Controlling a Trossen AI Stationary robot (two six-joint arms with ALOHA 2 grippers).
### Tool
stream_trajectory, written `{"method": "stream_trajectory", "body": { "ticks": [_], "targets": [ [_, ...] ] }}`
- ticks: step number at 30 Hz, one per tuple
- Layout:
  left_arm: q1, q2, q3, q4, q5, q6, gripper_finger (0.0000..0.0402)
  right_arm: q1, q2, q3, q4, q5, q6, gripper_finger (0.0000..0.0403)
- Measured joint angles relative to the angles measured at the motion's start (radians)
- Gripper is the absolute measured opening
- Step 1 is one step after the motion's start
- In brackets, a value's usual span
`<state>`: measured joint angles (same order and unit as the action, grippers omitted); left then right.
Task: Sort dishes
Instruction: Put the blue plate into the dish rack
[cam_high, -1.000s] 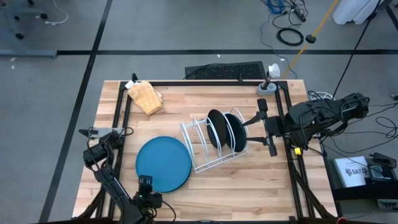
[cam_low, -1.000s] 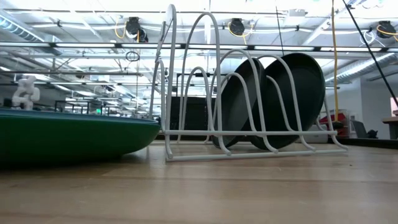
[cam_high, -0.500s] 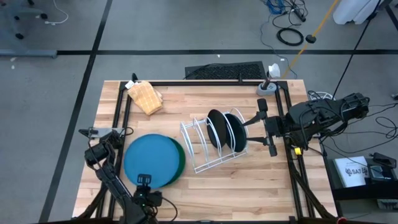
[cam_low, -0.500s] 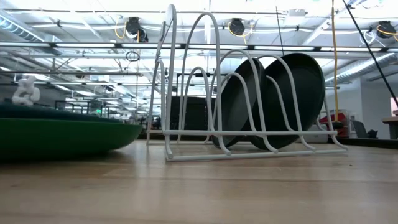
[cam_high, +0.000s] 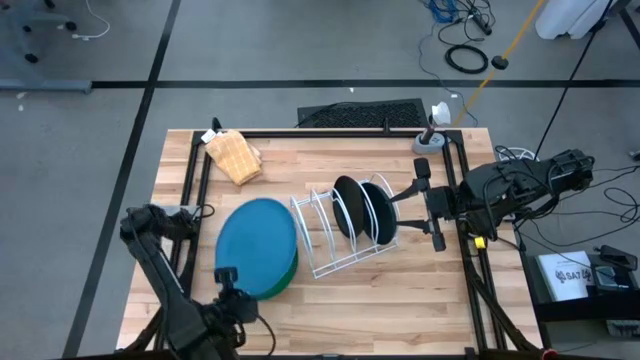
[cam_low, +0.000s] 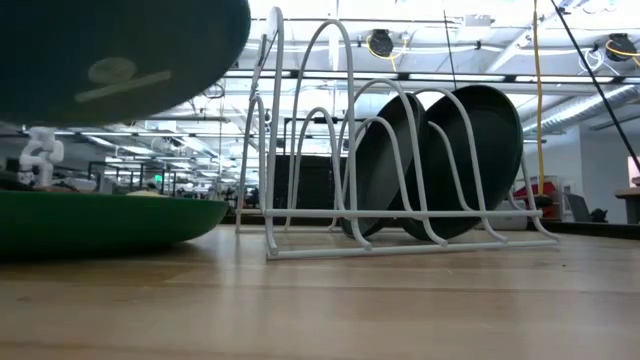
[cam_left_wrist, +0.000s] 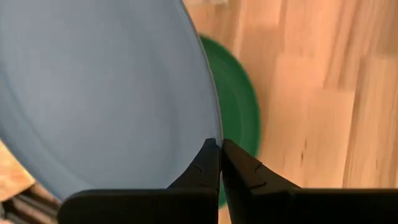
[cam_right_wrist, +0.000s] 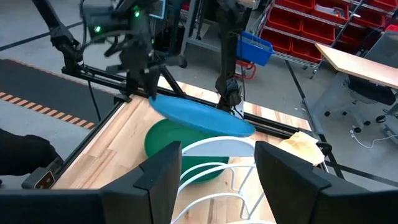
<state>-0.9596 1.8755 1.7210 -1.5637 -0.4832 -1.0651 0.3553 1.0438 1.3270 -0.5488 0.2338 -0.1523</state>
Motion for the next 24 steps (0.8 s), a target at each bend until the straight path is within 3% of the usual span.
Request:
{"method": "stream_trajectory", "body": {
  "ticks": [8, 14, 24],
  "targets": [
    [-0.007, -0.157, -0.001, 0.030, -0.081, 0.006, 0.0007, 0.000, 0.000, 0.000, -0.001, 0.000, 0.002, 0.0199],
    [-0.027, -0.292, -0.001, 0.121, -0.161, 0.112, 0.0007, 0.000, 0.000, 0.000, -0.003, 0.000, 0.002, 0.0199],
    [-0.010, -0.416, -0.001, 0.497, -0.533, 0.461, 0.0007, 0.000, -0.003, 0.000, -0.002, 0.002, -0.031, 0.0199]
  ]
}}
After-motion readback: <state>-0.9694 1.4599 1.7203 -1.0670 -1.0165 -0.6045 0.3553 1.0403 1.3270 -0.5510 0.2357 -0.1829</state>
